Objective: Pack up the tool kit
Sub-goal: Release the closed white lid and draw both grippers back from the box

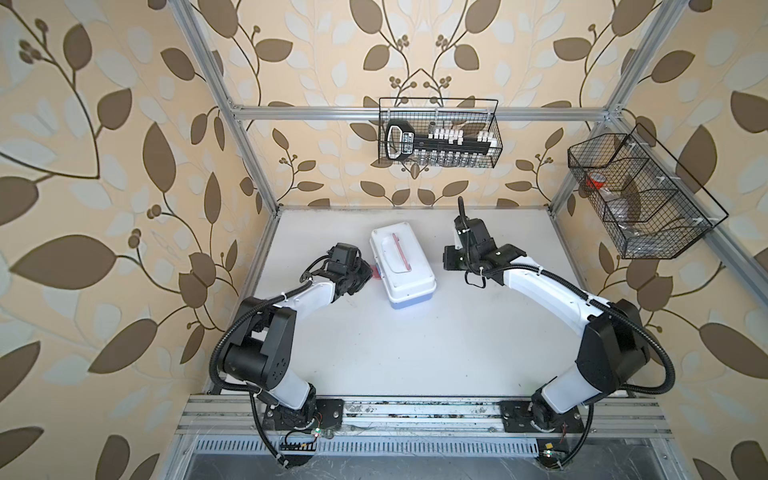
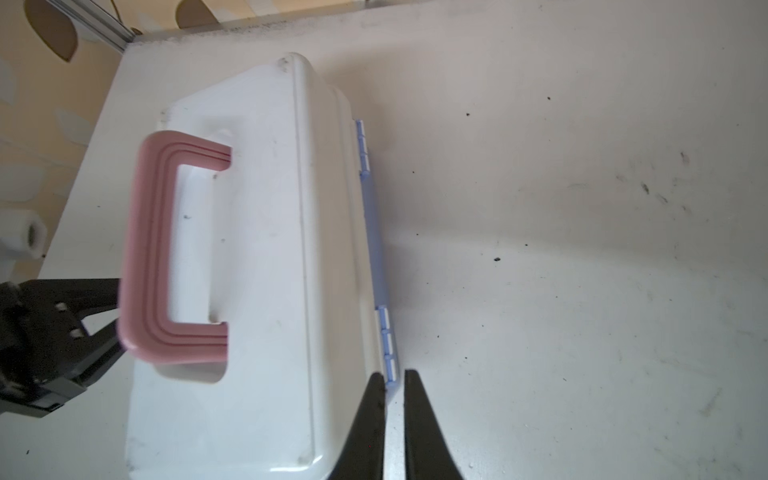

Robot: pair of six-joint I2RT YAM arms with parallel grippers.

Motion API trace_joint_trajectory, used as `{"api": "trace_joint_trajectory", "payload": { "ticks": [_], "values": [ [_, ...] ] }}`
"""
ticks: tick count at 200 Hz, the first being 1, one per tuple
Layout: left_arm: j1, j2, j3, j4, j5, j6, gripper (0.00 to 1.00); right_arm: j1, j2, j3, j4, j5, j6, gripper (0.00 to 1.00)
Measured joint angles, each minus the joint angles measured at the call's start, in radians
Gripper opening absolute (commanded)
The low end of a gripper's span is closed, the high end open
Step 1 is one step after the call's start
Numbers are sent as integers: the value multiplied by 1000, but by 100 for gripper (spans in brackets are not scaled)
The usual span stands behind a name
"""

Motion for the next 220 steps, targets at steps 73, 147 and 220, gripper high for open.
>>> {"api": "trace_joint_trajectory", "payload": {
  "ticks": [73, 147, 220],
  "values": [
    [-10, 77, 74, 59, 38, -13, 22, -14, 300, 22, 69, -113, -1, 8],
    [-16, 100, 77, 100, 32, -22, 22, -8, 312, 12, 141, -183, 8, 8],
    [-106, 69, 53, 97, 38, -38, 22, -19, 115, -264, 211, -209, 68, 9]
  ]
}}
